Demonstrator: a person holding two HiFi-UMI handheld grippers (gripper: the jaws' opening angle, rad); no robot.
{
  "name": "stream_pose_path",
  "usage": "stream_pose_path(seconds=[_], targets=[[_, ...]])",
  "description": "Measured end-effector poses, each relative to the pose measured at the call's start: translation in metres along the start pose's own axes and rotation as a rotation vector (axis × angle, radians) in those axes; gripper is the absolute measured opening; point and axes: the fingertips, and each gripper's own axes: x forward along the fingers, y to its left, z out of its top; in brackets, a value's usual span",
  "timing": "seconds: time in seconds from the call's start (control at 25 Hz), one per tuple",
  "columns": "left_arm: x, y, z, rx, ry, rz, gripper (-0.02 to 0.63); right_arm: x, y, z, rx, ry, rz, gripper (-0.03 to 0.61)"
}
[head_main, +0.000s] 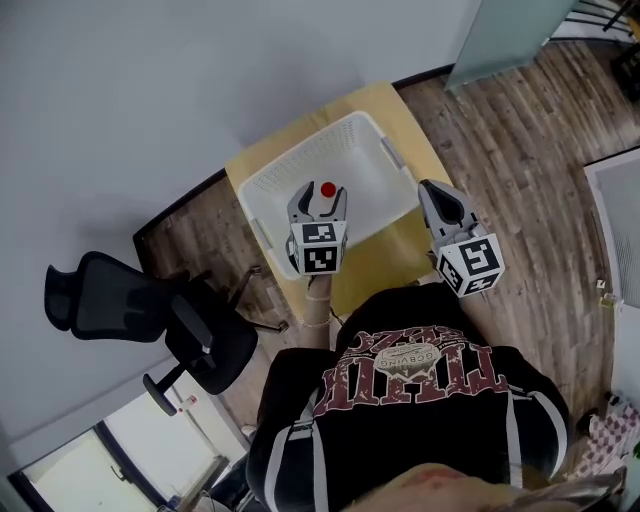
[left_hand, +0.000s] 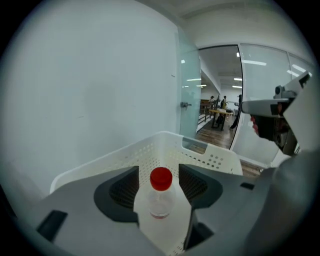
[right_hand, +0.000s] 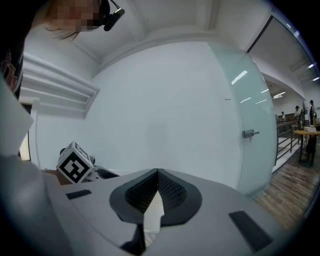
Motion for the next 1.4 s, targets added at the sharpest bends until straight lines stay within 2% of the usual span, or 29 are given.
stream_pose_path(seconds=[0.12, 0.4, 0.56, 0.64, 1.0, 1.2, 1.4], targets=[[0.009, 0.000, -0.006, 0.061, 0.054, -0.002, 0.272, -0.003, -0.009, -0.002, 0.011, 0.003, -0.017, 0.017], [0.028, -0.002, -0.017, 0.061, 0.126, -0.069, 0.272, -0.008, -0.023, -0.004, 0.019, 0.006, -0.048, 0.017], [0.033, -0.003, -0.022, 0.067, 0.152, -0.079, 0.264, -0.012, -0.029, -0.004, 0.024, 0.005, -0.057, 0.017], [0.034, -0.004, -0.022, 0.073, 0.153, -0.083, 0.236, -0.014, -0.032, -0.005, 0.024, 0.004, -0.061, 0.017], [0.031, -0.008, -0.017, 0.103, 0.141, -0.069, 0.213, -0.020, -0.041, -0.006, 0.034, -0.001, -0.067, 0.017], [0.021, -0.012, -0.015, 0.074, 0.119, -0.060, 0.189, -0.028, -0.042, -0.006, 0.037, -0.008, -0.064, 0.017], [0.010, -0.015, -0.008, 0.083, 0.084, -0.043, 0.186, -0.033, -0.039, -0.004, 0.037, -0.018, -0.054, 0.017]])
